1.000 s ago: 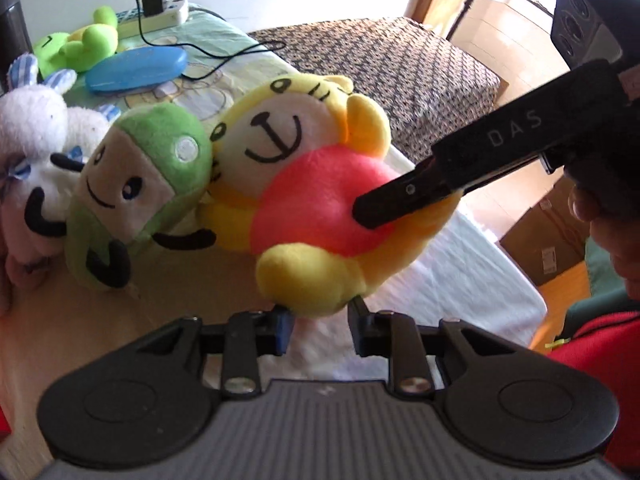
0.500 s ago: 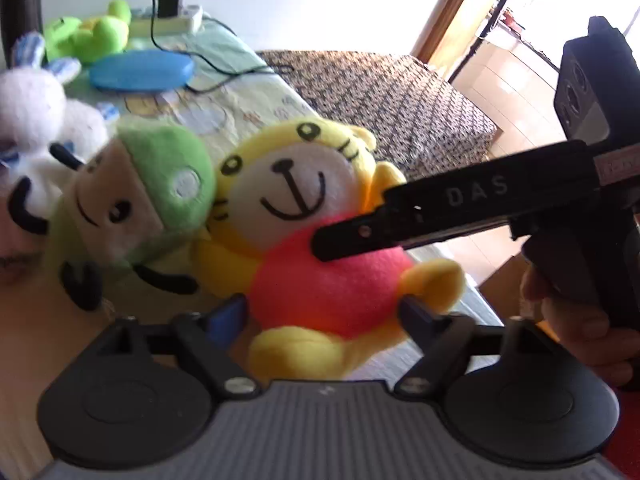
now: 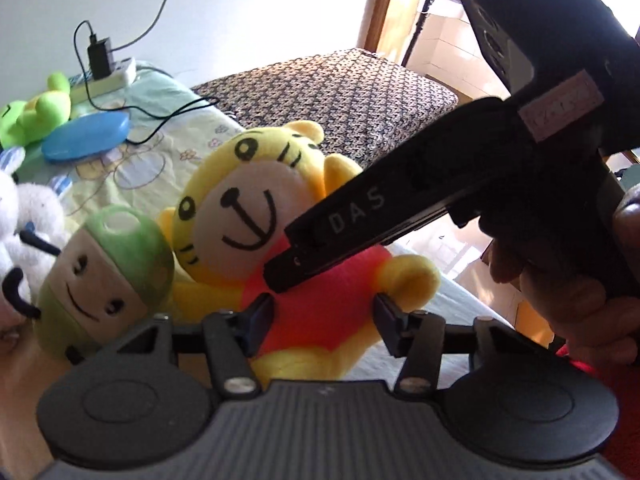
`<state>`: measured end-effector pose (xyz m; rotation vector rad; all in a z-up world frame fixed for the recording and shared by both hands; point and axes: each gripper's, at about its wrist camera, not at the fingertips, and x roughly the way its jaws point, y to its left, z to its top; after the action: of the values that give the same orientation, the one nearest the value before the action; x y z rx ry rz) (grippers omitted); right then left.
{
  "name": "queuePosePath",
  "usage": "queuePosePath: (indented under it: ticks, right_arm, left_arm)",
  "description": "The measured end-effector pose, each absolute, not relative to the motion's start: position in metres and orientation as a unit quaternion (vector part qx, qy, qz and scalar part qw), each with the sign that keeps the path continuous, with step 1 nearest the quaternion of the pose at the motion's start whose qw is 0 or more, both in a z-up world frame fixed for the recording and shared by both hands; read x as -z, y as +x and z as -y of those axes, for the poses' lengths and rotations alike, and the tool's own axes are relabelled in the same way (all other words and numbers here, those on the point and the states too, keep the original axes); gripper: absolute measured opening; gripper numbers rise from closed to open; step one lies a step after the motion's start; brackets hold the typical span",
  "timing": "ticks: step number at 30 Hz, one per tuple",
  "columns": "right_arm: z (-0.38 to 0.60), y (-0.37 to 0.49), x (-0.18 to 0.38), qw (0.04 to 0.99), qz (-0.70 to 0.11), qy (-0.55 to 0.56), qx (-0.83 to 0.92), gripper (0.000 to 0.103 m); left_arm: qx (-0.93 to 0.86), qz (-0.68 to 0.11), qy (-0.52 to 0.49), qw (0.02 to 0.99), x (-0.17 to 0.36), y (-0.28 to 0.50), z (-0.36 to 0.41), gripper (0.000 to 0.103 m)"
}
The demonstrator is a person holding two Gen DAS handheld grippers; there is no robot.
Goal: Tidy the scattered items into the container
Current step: 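Lift the tiger plush off the pile with the right gripper, then carry the tiger plush with the right gripper over the red box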
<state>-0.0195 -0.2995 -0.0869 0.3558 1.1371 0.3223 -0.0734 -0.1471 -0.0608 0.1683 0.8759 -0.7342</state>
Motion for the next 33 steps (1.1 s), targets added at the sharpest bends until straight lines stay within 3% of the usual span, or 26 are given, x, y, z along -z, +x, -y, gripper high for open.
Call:
queuePosePath:
  ticks: [7, 9, 11, 13, 23, 33]
  right_arm:
    - [0.312, -0.041, 0.083, 0.828, -0.508, 0.193, -0.138, 0.046]
    - [0.316, -0.045, 0.083, 0.829, -0.501, 0.209, -0.131, 0.046]
    - [0.317, -0.049, 0.078, 0.836, -0.486, 0.22, -0.131, 0.046]
    - [0.313, -0.054, 0.072, 0.847, -0.468, 0.212, -0.14, 0.046]
    - [0.261, -0.068, 0.041, 0.874, -0.392, 0.144, -0.249, 0.047]
    - [0.148, -0.069, 0.053, 0.788, -0.455, 0.084, -0.407, 0.047]
  left_arm:
    - [0.342, -0.425, 0.055, 0.836, 0.067, -0.077, 0.137, 0.081]
    - [0.348, -0.437, 0.051, 0.828, 0.071, -0.079, 0.138, 0.079]
    - [0.355, -0.44, 0.058, 0.823, 0.072, -0.086, 0.142, 0.067]
    - [0.349, -0.42, 0.075, 0.835, 0.065, -0.093, 0.143, 0.065]
    - [0.269, -0.382, 0.055, 0.883, 0.03, -0.124, 0.09, 0.061]
    - [0.153, -0.436, -0.004, 0.887, 0.033, -0.176, -0.022, 0.061]
